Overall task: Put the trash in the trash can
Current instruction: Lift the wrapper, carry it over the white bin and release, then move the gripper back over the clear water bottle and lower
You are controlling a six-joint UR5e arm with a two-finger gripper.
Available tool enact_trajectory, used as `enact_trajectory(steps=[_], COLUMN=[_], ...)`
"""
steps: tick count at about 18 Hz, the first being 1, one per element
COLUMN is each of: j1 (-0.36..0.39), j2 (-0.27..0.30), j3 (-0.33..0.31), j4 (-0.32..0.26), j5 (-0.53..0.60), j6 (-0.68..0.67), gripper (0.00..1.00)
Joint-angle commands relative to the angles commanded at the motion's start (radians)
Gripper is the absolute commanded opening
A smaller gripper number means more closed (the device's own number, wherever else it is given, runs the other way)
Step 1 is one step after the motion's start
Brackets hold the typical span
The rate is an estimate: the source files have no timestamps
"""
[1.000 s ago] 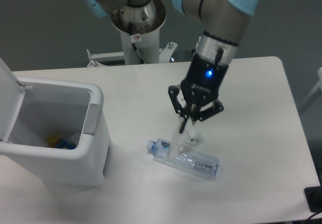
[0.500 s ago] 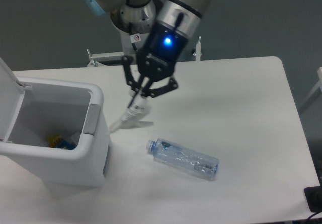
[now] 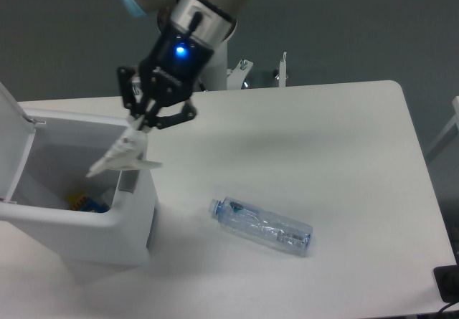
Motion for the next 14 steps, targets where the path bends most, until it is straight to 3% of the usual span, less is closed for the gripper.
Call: enact_trajectory(steps=[1,2,4,6,8,14], j1=[-0.015,-0.028,-0.045,-0.060,-0.063,-0.030], j2=[0.000,-0.003,-0.017,-0.029,-0.031,-0.031], j3=[0.000,0.002,0.002,0.003,0.005,0.028], j4=[0.003,0.005,0.008,0.009,0.006,0.003], j5=[0.000,0.000,-0.002,-0.002,0.000,0.002], j6=[0.001,0.006,0.009,0.011,0.008,0.001], gripper=[0.00,0.14,0.52,0.67,1.00,1.00])
